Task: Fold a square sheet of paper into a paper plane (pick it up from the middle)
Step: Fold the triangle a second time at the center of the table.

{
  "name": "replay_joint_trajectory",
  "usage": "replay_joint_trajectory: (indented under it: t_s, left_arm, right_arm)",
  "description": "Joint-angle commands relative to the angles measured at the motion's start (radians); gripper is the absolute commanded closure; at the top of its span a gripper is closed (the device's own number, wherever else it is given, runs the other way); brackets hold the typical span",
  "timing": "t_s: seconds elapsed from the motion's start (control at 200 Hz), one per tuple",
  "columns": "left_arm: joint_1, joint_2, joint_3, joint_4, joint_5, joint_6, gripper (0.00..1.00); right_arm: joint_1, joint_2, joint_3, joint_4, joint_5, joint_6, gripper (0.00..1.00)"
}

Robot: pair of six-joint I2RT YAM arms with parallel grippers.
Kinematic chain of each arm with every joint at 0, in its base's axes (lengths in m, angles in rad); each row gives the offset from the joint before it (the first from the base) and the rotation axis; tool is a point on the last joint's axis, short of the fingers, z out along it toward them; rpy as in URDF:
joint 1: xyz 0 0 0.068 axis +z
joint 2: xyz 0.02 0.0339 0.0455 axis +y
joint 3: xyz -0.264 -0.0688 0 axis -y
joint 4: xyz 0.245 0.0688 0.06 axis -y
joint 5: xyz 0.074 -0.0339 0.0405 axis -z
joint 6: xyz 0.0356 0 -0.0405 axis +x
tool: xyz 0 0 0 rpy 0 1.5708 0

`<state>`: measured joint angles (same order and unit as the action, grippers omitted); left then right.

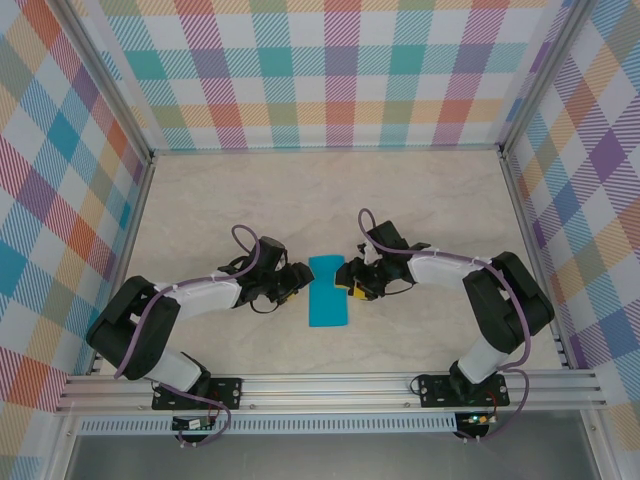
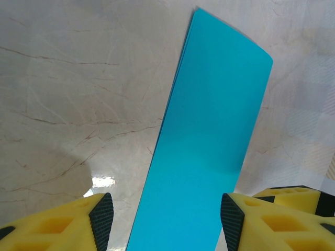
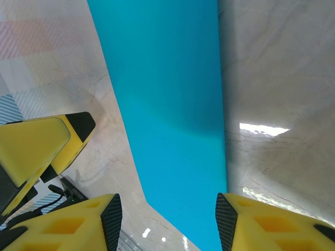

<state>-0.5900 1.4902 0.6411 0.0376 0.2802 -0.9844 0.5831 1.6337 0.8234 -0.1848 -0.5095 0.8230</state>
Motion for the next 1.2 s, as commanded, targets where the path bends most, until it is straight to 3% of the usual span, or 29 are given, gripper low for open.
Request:
replay_joint_trajectory:
  t_s: [0.0, 0.15, 0.67, 0.945, 1.195]
  left_arm:
    - [0.016, 0.008, 0.013, 0.025, 0.022, -0.011, 0.41]
    - [0.016, 0.007, 0.017, 0.017, 0.031, -0.005, 0.41]
    - [0.014, 0.013, 0.02, 0.027, 0.054, 0.001, 0.41]
    - [0.012, 0.024, 0.031, 0.022, 0.058, 0.004, 0.41]
    - [0.01, 0.035, 0.04, 0.025, 0.059, 0.006, 0.42]
  right_arm:
    - [0.012, 0.007, 0.034, -0.022, -0.01, -0.021, 0.47]
    - [0.014, 0.037, 0.041, 0.009, -0.044, -0.015, 0.49]
    - [0.017, 0.096, 0.017, -0.031, 0.034, -0.05, 0.5]
    - [0.017, -0.006, 0.014, -0.083, 0.101, -0.063, 0.5]
    - [0.017, -0.019, 0.007, 0.02, -0.006, -0.05, 0.49]
